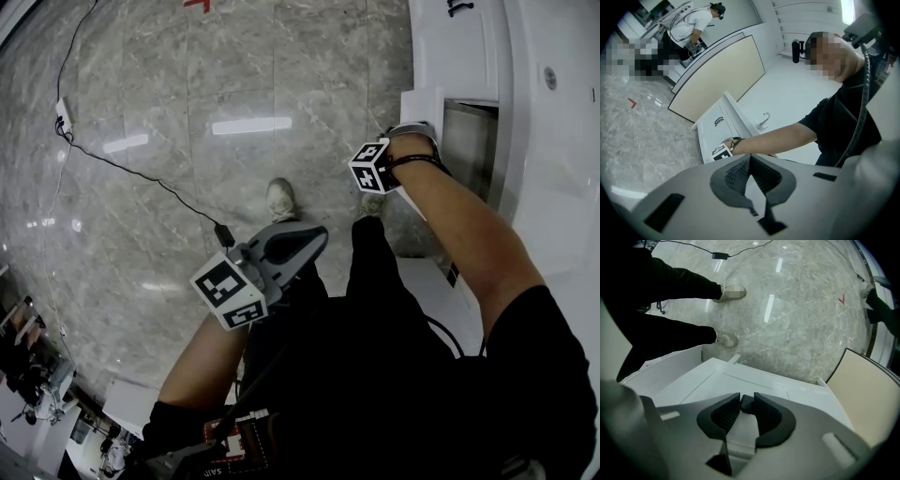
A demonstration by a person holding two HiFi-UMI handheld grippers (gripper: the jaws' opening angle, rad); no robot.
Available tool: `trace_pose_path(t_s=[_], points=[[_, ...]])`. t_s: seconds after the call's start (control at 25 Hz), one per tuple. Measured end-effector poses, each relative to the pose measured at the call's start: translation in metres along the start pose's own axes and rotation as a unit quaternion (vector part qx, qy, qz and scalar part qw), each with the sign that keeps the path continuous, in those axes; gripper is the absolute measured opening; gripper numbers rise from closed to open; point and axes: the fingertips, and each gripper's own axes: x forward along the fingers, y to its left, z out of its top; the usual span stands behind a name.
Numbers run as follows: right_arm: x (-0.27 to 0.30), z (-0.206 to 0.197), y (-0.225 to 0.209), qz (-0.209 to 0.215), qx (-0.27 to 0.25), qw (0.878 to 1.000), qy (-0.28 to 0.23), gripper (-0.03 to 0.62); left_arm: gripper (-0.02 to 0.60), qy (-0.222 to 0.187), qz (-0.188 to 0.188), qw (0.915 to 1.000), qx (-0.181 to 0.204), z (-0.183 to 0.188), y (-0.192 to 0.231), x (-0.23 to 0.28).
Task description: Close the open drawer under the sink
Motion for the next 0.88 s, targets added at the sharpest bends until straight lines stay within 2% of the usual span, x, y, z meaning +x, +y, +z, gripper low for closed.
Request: trace_pose_path(t_s=[0.6,0.88], points=[[0.031,-0.037,0.013,0.012,0.018,1.000,0.020,0.091,0.000,0.012,-0.007,0.9999,0.003,-0.004,-0.011,0.019],[0.036,-0.043,0.014,0.017,0.025,0.999,0.020,0.091,0.000,0.017,-0.010,0.9998,0.004,-0.005,-0.012,0.022]])
